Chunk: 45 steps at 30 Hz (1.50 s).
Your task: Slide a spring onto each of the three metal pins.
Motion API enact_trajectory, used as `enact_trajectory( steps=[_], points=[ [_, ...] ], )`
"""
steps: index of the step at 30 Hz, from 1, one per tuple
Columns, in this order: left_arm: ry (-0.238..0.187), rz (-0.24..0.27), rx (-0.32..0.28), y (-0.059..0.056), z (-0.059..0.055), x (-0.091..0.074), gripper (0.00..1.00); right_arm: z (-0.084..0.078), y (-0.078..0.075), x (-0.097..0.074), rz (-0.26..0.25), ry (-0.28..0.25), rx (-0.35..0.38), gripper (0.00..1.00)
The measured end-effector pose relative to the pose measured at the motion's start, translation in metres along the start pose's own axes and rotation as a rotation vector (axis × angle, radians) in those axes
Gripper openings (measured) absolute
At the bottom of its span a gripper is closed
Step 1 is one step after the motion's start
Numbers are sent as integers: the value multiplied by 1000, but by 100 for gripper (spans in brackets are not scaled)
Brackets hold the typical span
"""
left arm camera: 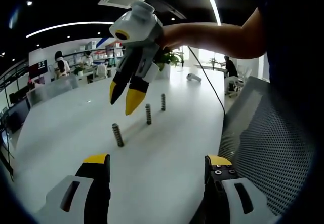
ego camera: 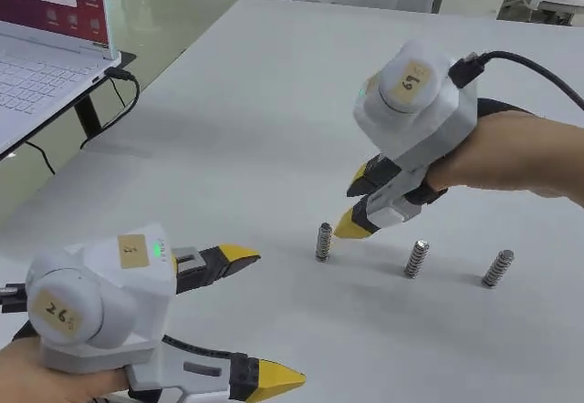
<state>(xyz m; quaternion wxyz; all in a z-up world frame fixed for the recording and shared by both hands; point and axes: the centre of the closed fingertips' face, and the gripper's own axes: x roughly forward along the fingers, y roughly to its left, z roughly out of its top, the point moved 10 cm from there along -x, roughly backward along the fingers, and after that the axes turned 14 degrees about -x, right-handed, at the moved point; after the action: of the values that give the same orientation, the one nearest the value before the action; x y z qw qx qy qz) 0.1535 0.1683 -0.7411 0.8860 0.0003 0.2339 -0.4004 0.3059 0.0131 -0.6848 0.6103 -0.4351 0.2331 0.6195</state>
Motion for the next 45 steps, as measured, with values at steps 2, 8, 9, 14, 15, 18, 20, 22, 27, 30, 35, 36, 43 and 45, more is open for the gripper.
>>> enact_trajectory(
  steps=[2, 8, 9, 14, 15, 18, 20, 22, 27, 30, 35, 36, 43, 45],
  points=[
    [1, -2, 1, 0, 0, 0, 72, -1, 2, -6, -15, -16, 15, 33],
    [4, -12, 5, -1, -1, 0, 73, -7, 7, -26, -74, -69, 56, 35],
    [5, -15, 5, -1, -2, 0, 73, -8, 9, -31, -87, -81, 66, 35],
    [4, -19, 3, 0, -3, 0, 73, -13, 14, -51, -152, -132, 103, 35],
    [2, -20, 0, 0, -3, -1, 73, -14, 16, -57, -171, -145, 115, 36],
    [1, -19, -1, 0, -3, -1, 73, -17, 21, -68, -203, -170, 130, 37],
    [2, -19, 1, -1, -3, -1, 73, -22, 22, -77, -226, -182, 142, 37],
    [0, -19, 0, -3, -1, -1, 73, -26, 26, -85, -251, -188, 155, 38],
    [-3, -15, -1, -3, -1, -2, 74, -34, 34, -101, -300, -209, 186, 39],
    [-3, -12, -1, -3, 0, -2, 74, -41, 40, -110, -330, -219, 204, 40],
    [-8, -9, -3, -3, 2, -4, 74, -53, 49, -123, -384, -245, 235, 41],
    [-10, -7, -5, -3, 3, -4, 74, -56, 51, -125, -391, -253, 242, 42],
    [-24, 7, -19, -2, 5, -7, 74, -84, 69, -134, -420, -278, 297, 46],
    [-26, 9, -22, -2, 6, -7, 74, -94, 75, -134, -426, -277, 316, 47]
  ],
)
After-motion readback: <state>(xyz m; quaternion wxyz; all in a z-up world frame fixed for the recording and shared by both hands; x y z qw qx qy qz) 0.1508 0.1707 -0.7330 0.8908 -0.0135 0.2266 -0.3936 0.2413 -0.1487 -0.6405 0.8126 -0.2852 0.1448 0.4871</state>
